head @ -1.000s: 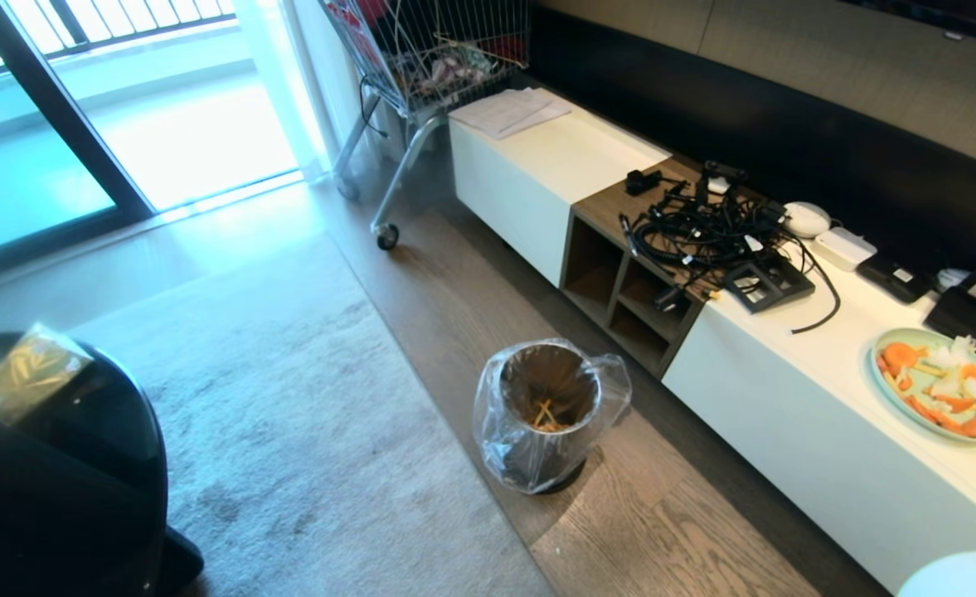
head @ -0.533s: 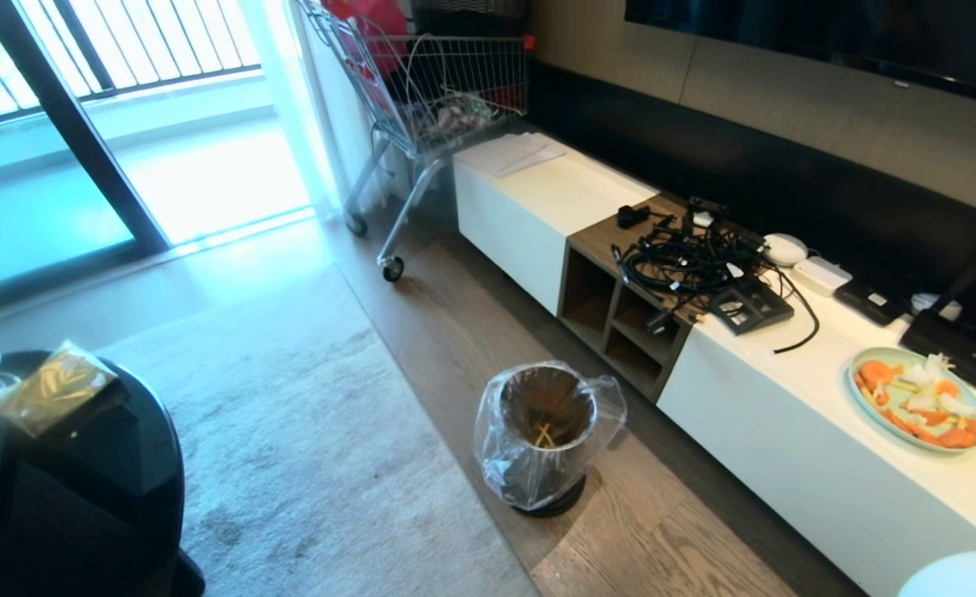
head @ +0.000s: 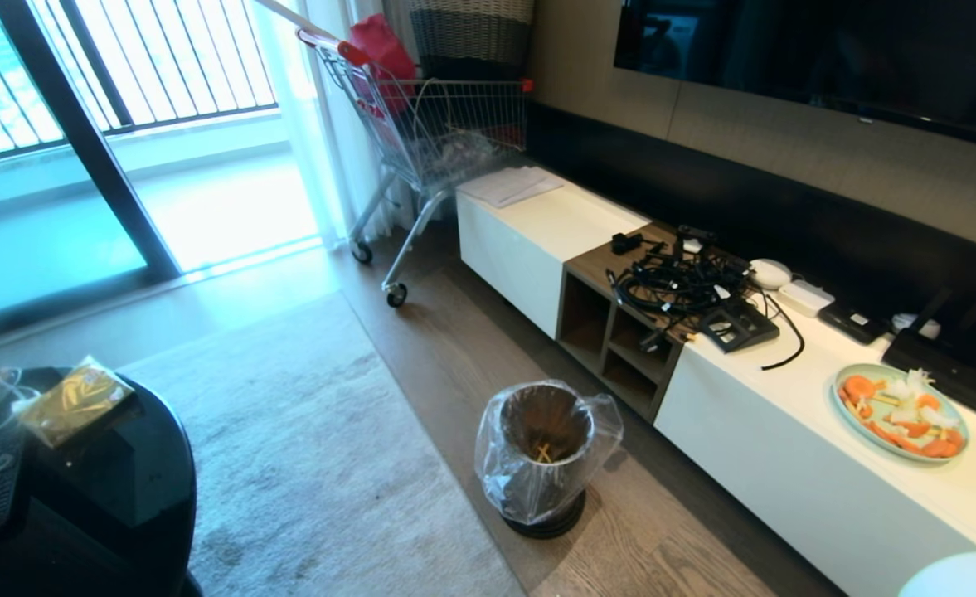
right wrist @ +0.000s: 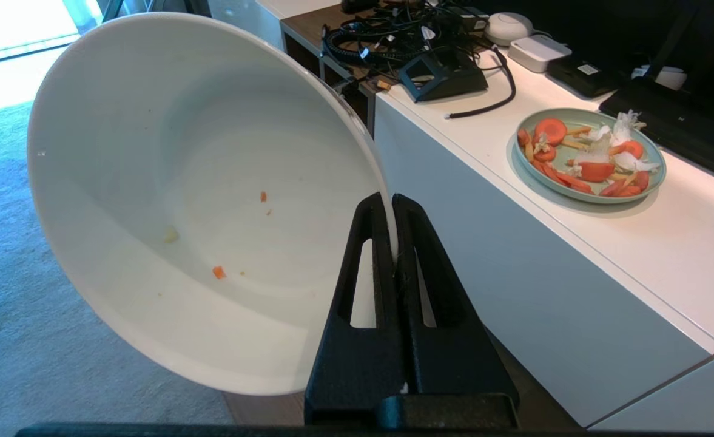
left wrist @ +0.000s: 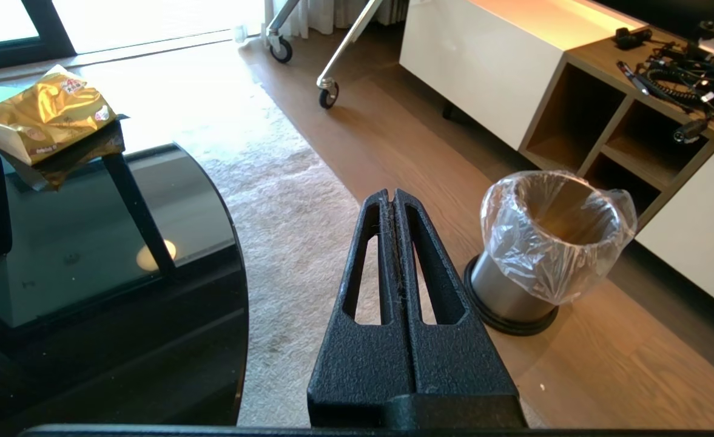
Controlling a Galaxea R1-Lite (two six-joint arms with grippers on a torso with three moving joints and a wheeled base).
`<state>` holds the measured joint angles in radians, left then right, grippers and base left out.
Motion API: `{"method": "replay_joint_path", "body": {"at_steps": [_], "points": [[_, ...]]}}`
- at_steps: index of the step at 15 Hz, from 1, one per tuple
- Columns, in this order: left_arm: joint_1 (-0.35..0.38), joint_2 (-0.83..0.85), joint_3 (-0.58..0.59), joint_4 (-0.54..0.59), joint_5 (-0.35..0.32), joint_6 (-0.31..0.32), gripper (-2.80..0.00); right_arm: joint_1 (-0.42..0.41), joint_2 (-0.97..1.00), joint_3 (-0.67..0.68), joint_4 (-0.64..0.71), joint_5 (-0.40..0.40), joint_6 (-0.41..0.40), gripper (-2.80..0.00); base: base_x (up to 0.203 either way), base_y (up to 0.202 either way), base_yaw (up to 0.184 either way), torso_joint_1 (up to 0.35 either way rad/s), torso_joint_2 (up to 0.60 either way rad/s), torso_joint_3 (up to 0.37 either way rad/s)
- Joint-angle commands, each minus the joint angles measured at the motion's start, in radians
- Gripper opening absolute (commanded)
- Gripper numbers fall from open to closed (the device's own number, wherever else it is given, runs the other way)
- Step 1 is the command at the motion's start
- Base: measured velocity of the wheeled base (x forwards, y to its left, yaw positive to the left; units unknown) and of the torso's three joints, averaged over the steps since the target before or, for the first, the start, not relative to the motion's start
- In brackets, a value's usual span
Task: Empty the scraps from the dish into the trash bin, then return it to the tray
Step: Put the bowl back to the table
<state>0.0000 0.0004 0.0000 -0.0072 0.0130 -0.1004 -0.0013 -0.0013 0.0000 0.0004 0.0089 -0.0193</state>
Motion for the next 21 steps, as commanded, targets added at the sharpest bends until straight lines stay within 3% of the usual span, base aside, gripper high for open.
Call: {"method": "replay_joint_path", "body": {"at_steps": [1,21], "points": [[0.000,0.000,0.000,0.000,0.001,-0.002,-2.80,0.001,0.001,0.000,0.000,0.000,-0.001,-2.80,0.000,0.000,0.000,0.000,0.00,0.000],[0.000,0.000,0.000,0.000,0.001,-0.001,-2.80,0.000,0.001,0.000,0.000,0.000,-0.001,-2.80,0.000,0.000,0.000,0.001,0.00,0.012]]}}
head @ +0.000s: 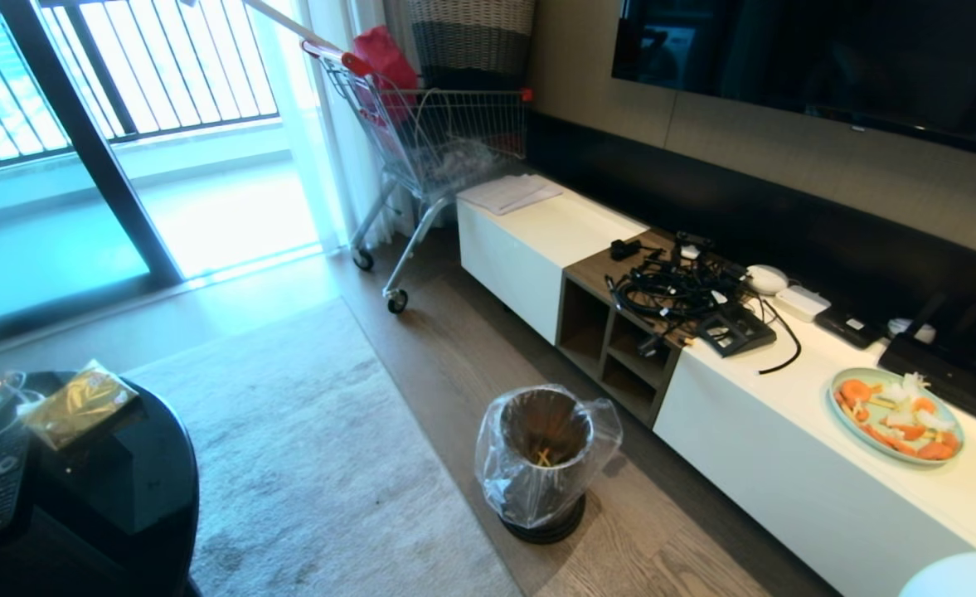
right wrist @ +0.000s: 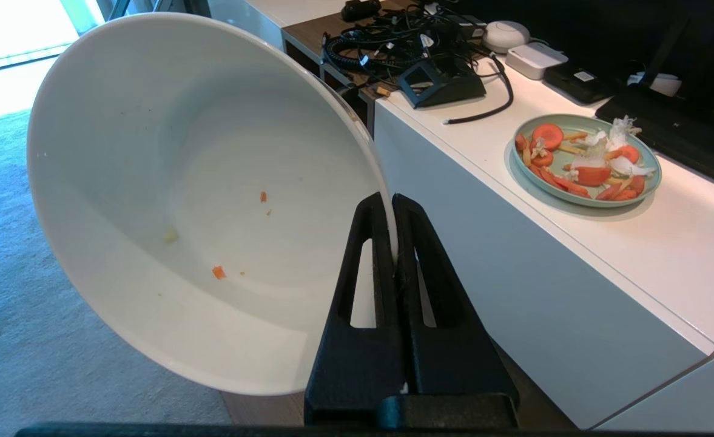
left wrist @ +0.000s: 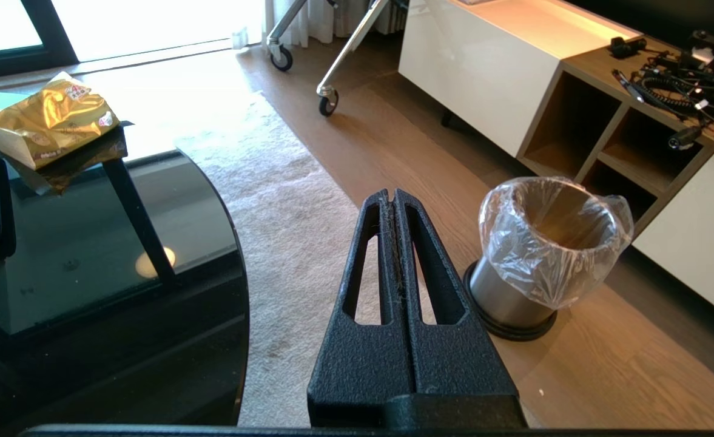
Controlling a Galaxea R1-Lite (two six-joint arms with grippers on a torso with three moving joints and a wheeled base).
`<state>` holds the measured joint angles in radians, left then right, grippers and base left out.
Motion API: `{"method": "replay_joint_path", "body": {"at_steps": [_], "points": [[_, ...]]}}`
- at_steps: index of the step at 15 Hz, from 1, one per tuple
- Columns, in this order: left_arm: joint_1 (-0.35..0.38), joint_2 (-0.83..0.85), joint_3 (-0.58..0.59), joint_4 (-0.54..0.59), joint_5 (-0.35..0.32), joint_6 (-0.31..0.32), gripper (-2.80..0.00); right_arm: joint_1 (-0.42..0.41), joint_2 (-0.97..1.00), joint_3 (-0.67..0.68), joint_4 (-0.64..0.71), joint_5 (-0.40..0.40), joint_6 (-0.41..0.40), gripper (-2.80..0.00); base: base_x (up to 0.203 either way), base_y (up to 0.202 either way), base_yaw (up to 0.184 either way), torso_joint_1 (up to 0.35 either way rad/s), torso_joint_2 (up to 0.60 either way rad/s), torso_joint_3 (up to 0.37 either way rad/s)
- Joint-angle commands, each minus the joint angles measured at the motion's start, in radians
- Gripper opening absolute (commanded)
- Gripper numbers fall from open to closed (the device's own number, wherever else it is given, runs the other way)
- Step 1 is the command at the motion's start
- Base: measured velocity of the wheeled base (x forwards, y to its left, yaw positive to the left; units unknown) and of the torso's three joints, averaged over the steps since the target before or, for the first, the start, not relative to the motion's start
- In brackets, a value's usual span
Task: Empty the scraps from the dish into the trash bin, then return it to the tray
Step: Put the bowl back to the table
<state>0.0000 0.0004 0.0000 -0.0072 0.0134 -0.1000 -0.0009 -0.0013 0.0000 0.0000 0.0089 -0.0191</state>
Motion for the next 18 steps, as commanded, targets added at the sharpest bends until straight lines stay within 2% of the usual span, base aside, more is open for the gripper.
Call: {"method": "replay_joint_path", "body": {"at_steps": [1,10,18], "points": [[0.000,0.000,0.000,0.000,0.000,-0.001,-2.80,-0.001,0.001,0.000,0.000,0.000,-0.001,-2.80,0.000,0.000,0.000,0.000,0.00,0.000],[0.000,0.000,0.000,0.000,0.000,-0.001,-2.80,-0.001,0.001,0.000,0.000,0.000,-0.001,-2.80,0.000,0.000,0.000,0.000,0.00,0.000],[0.000,0.000,0.000,0.000,0.000,-0.001,-2.80,-0.001,0.001,0.000,0.000,0.000,-0.001,-2.80,-0.176,0.000,-0.001,0.002,0.00,0.002]]}}
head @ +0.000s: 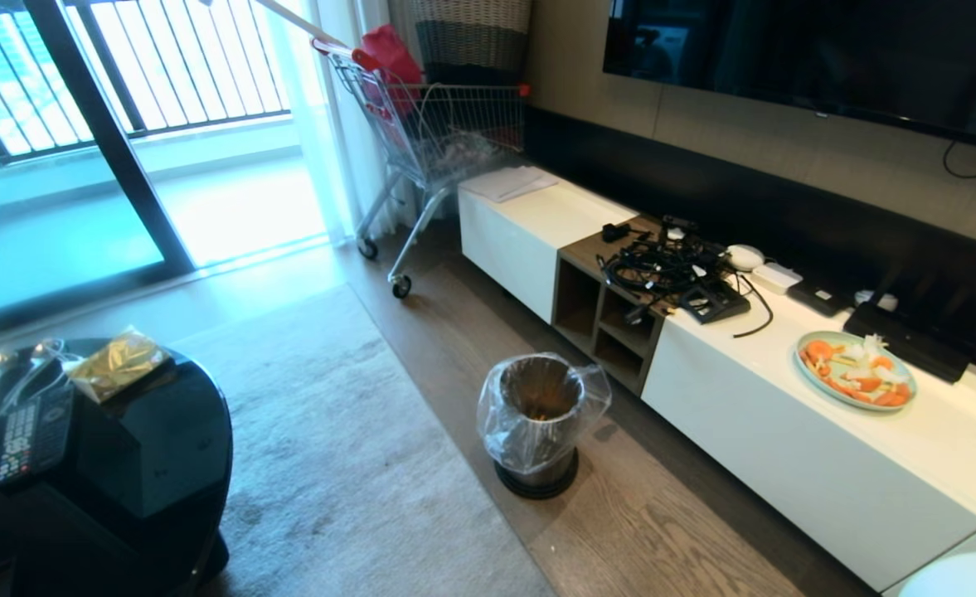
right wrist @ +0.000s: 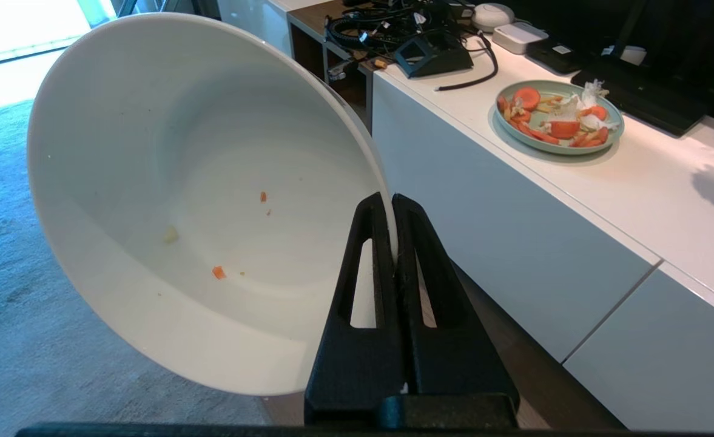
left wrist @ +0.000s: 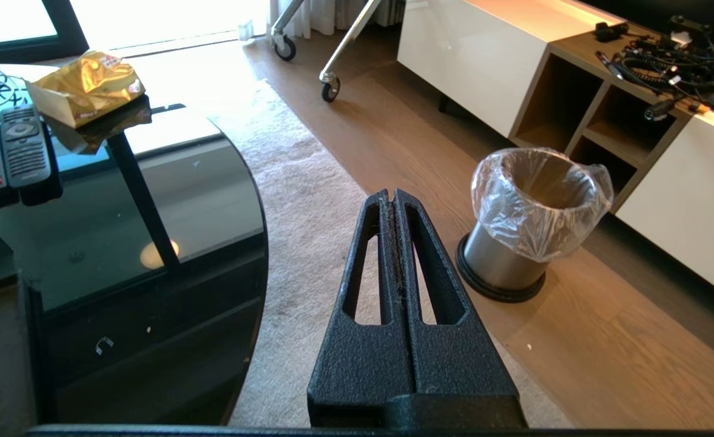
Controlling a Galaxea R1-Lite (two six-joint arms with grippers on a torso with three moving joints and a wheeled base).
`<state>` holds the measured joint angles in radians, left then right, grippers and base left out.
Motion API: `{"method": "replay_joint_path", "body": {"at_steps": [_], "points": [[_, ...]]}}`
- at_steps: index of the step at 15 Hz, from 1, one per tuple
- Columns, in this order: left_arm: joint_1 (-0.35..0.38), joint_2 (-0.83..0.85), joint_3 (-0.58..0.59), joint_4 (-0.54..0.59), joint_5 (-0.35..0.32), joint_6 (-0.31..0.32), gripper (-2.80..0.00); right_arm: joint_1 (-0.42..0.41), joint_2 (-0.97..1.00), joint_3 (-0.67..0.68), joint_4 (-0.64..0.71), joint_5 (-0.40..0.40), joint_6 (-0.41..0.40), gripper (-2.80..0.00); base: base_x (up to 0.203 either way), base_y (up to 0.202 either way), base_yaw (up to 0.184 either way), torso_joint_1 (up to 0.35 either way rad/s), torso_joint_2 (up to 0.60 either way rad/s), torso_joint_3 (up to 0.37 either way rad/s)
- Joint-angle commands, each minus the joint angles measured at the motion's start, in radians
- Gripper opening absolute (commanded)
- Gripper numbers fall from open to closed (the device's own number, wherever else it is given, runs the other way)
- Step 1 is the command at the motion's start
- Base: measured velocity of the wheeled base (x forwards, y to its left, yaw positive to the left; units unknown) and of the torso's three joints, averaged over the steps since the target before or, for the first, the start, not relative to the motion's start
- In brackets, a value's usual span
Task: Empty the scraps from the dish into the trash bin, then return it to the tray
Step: Put the bowl back to the table
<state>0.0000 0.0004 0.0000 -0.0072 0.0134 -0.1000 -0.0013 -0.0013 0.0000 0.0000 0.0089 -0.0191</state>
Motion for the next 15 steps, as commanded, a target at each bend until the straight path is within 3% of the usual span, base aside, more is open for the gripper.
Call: {"method": "replay_joint_path", "body": {"at_steps": [1,15], "points": [[0.000,0.000,0.000,0.000,0.000,-0.001,-2.80,0.000,0.001,0.000,0.000,0.000,-0.001,-2.80,-0.137,0.000,0.003,-0.002,0.01,0.002],[0.000,0.000,0.000,0.000,0.000,-0.001,-2.80,0.000,0.001,0.000,-0.002,0.000,0.003,-2.80,-0.004,0.000,0.000,0.000,0.00,0.001]]}}
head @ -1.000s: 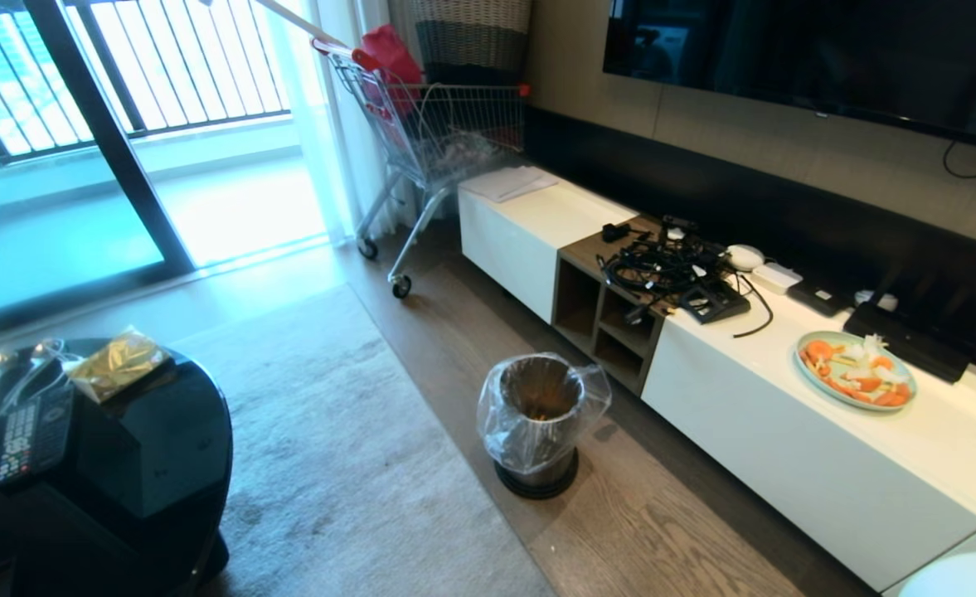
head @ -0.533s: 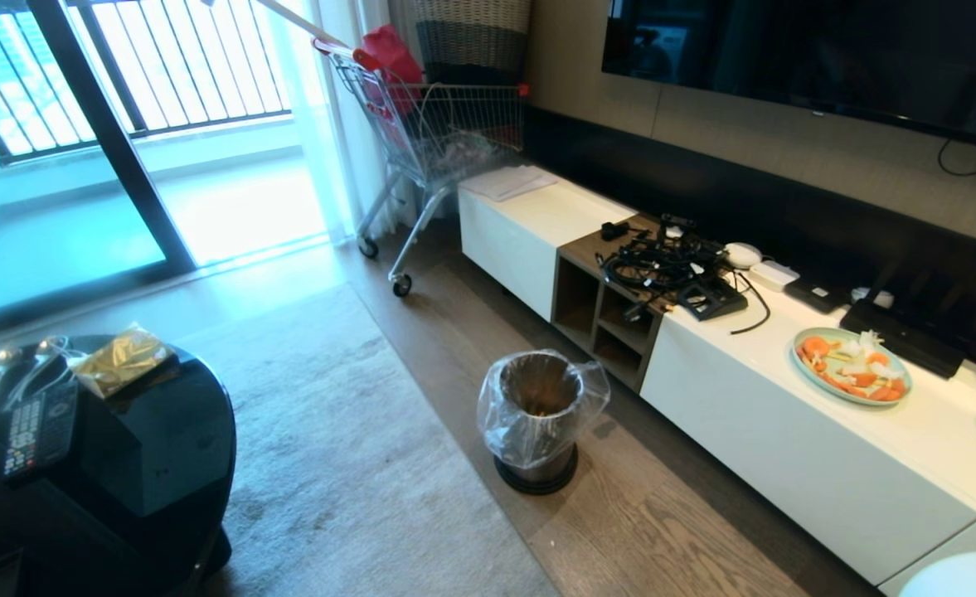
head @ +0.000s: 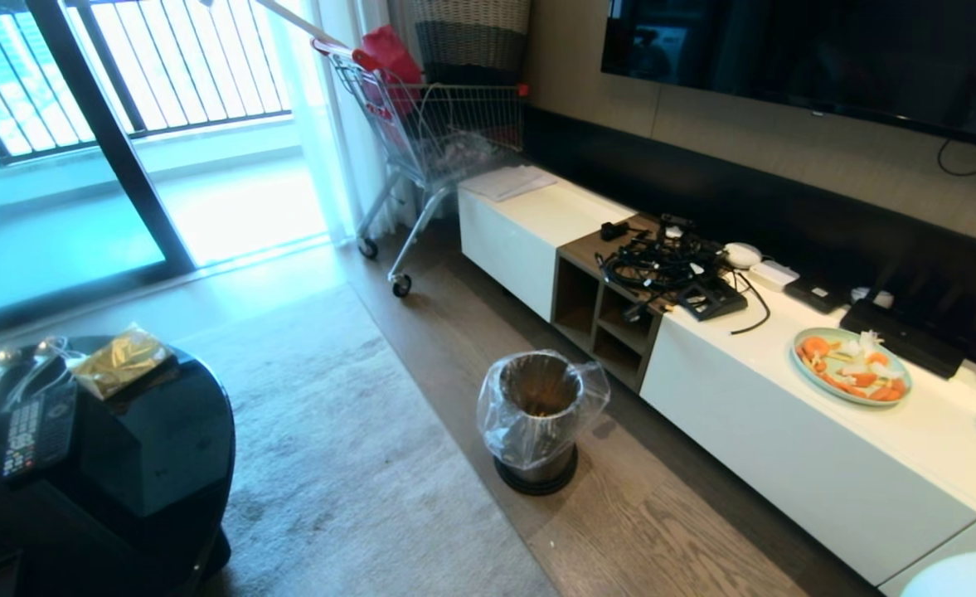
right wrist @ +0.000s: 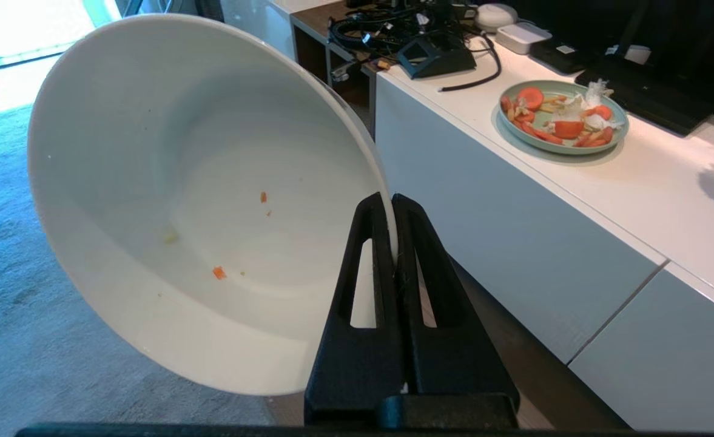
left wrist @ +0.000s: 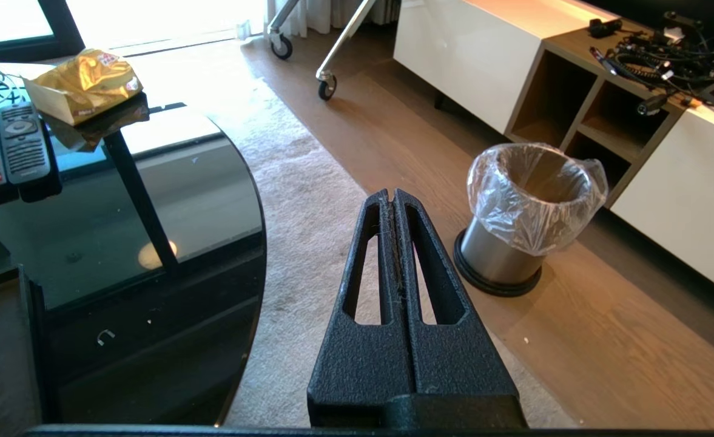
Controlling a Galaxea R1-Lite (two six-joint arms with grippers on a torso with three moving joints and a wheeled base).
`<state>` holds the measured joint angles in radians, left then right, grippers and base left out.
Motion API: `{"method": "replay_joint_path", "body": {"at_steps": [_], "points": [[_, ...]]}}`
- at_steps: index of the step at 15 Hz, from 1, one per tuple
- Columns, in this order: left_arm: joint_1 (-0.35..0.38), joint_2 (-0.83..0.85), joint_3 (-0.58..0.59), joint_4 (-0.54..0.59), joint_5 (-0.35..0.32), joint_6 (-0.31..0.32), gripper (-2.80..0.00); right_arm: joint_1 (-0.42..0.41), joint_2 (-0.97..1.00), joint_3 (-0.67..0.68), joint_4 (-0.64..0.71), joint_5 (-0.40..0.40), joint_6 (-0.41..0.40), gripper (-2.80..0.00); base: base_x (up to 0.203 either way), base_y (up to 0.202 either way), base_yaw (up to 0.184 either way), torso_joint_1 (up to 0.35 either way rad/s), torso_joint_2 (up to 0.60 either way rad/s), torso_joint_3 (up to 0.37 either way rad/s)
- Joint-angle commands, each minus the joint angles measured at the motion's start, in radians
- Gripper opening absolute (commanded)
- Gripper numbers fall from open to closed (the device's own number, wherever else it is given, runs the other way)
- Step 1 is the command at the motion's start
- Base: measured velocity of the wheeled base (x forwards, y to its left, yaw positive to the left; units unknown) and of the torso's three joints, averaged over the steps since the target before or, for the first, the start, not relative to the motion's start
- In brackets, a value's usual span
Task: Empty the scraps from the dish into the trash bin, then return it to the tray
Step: Put the bowl back to the table
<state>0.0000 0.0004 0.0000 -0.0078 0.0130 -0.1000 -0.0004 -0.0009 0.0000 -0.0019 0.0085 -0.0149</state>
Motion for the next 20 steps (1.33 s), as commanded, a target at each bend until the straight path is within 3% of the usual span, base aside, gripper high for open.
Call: {"method": "replay_joint_path", "body": {"at_steps": [1,20], "points": [[0.000,0.000,0.000,0.000,0.001,-0.001,-2.80,0.000,0.001,0.000,0.001,0.001,0.001,-2.80,0.003,-0.003,0.078,-0.006,0.01,0.001],[0.000,0.000,0.000,0.000,0.001,-0.001,-2.80,-0.001,0.001,0.000,0.000,-0.001,0.006,-2.80,0.001,-0.008,0.164,0.003,0.00,0.003]]}}
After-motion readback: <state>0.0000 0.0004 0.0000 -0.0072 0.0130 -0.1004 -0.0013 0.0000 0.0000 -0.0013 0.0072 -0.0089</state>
